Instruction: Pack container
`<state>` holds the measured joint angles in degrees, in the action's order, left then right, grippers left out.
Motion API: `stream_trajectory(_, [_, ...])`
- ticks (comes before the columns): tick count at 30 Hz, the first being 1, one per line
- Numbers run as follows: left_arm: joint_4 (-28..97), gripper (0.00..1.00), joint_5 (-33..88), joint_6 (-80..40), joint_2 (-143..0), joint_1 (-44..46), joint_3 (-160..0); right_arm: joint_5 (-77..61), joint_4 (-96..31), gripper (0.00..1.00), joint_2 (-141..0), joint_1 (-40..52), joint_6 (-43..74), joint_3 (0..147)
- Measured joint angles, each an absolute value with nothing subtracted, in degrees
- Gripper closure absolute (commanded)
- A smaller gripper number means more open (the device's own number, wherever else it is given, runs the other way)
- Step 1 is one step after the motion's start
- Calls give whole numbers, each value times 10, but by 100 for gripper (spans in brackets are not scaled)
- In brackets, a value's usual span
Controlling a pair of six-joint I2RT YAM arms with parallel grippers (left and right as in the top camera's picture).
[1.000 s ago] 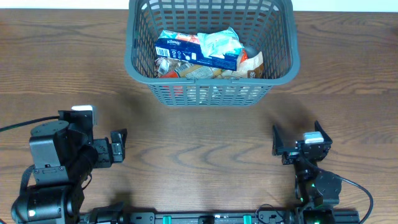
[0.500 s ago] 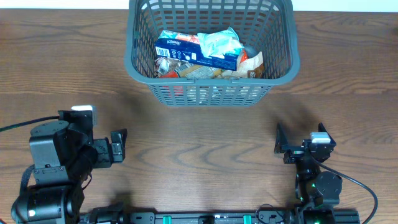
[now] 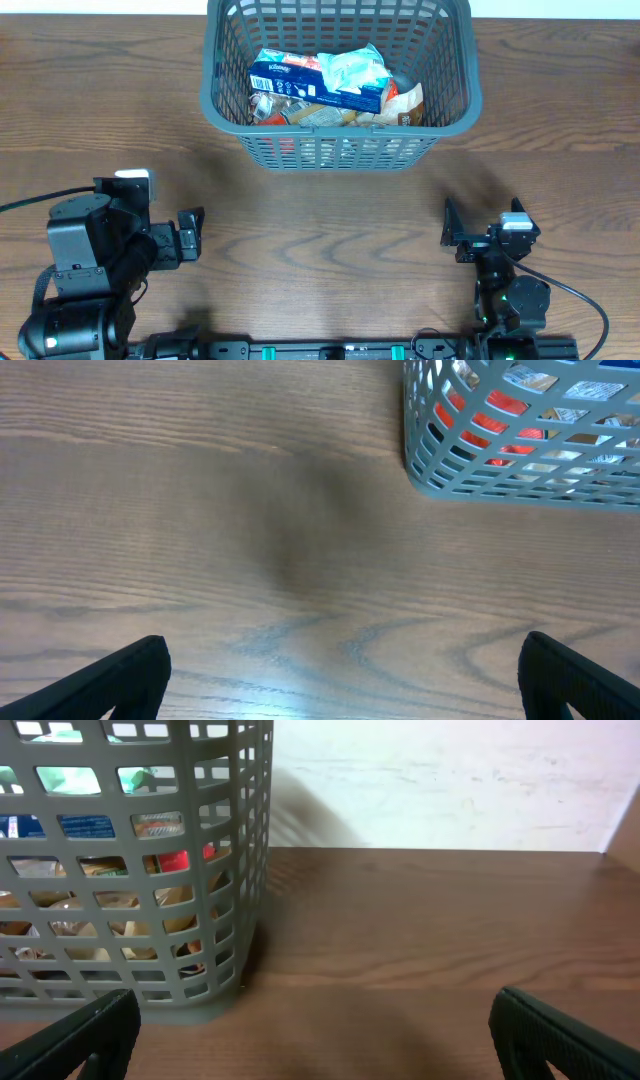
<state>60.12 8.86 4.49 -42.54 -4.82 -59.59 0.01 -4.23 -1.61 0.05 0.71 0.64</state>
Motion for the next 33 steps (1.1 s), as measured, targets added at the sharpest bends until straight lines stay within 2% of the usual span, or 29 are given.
stream_trajectory(24, [601,1,85,50,-418,-48,-596,0,-42,1,-16,1,9,6])
stream_trajectory(33, [643,1,64,74,-276,-24,-585,0,-42,1,-16,1,9,6])
